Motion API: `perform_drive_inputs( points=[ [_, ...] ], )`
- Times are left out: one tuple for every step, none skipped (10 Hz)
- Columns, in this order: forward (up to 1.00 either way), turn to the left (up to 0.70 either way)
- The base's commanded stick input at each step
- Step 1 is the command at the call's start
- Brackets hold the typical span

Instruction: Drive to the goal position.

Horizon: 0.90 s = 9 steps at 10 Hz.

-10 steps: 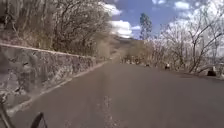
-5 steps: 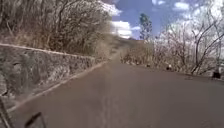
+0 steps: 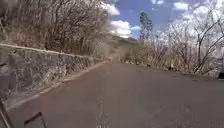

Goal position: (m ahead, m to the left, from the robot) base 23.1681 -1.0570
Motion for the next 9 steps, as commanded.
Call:
perform_drive_inputs(
  points=[
    [0.7, 0.0],
    [0.7, 0.0],
    [0.7, 0.0],
    [0.7, 0.0],
    [0.7, 0.0],
    [0.7, 0.0],
    [0.7, 0.0],
    [0.7, 0.0],
    [0.7, 0.0]
  ],
)
